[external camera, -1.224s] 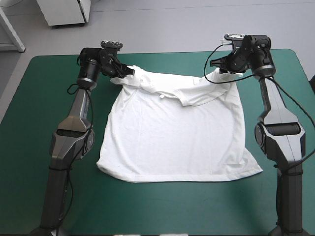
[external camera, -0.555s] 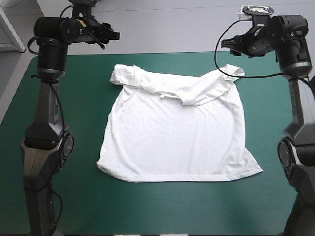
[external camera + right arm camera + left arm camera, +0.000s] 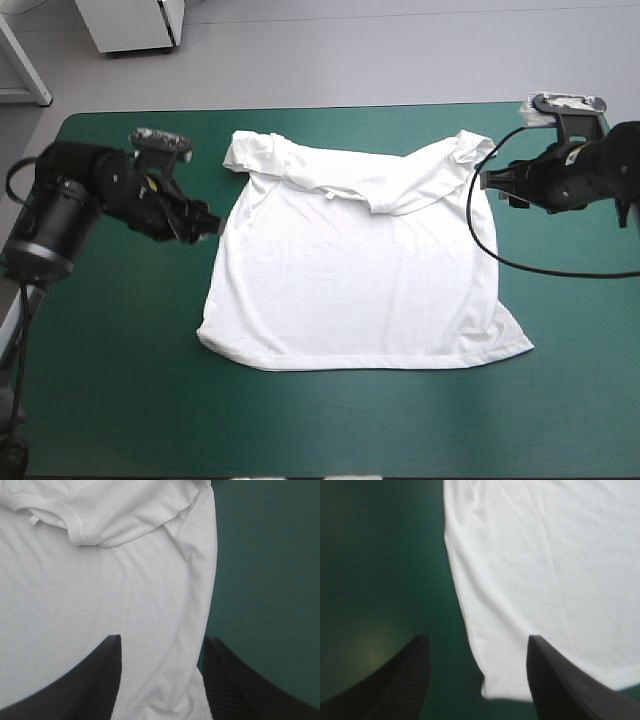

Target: Fold the cloth

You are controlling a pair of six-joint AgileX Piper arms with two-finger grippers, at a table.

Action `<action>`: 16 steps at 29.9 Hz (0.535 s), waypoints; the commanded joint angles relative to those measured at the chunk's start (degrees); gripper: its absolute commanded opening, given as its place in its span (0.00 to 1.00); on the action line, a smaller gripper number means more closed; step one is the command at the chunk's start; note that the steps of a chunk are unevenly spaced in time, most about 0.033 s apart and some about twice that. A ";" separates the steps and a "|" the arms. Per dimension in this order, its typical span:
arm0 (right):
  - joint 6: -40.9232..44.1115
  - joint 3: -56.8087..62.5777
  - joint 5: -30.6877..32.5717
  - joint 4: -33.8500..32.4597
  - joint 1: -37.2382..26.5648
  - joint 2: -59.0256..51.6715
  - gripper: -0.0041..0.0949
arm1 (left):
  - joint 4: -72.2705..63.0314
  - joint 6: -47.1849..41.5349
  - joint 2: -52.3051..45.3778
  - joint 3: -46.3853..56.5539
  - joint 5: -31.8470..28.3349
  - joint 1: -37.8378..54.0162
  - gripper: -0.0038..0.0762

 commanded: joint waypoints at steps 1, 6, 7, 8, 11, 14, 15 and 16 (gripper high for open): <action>-0.23 0.68 0.04 0.43 -0.45 -4.66 0.53 | -0.29 -6.47 -6.77 8.39 1.58 -3.33 0.57; -0.23 0.93 0.04 0.91 -0.45 -7.06 0.53 | 0.43 -14.86 -9.13 18.06 0.32 -7.33 0.57; -0.23 0.93 0.04 1.44 -0.45 -7.40 0.53 | 0.92 -15.11 -9.13 19.28 -0.21 -7.66 0.57; -0.23 0.93 0.04 1.97 -0.45 -7.57 0.53 | 1.80 -15.92 -9.13 20.79 -1.12 -7.98 0.57; -0.23 1.03 0.04 2.21 -0.45 -8.43 0.53 | 2.43 -17.72 -9.13 24.96 -3.85 -7.90 0.57; -0.23 1.03 0.04 2.21 -0.45 -9.14 0.53 | 2.58 -18.35 -9.13 29.14 -7.41 -7.90 0.57; -0.23 1.14 0.04 2.21 -0.45 -9.38 0.52 | 2.58 -18.34 -9.13 30.29 -8.62 -7.90 0.57; -0.23 1.14 0.04 2.21 -0.45 -9.71 0.50 | 2.32 -18.47 -9.01 31.13 -9.72 -7.90 0.57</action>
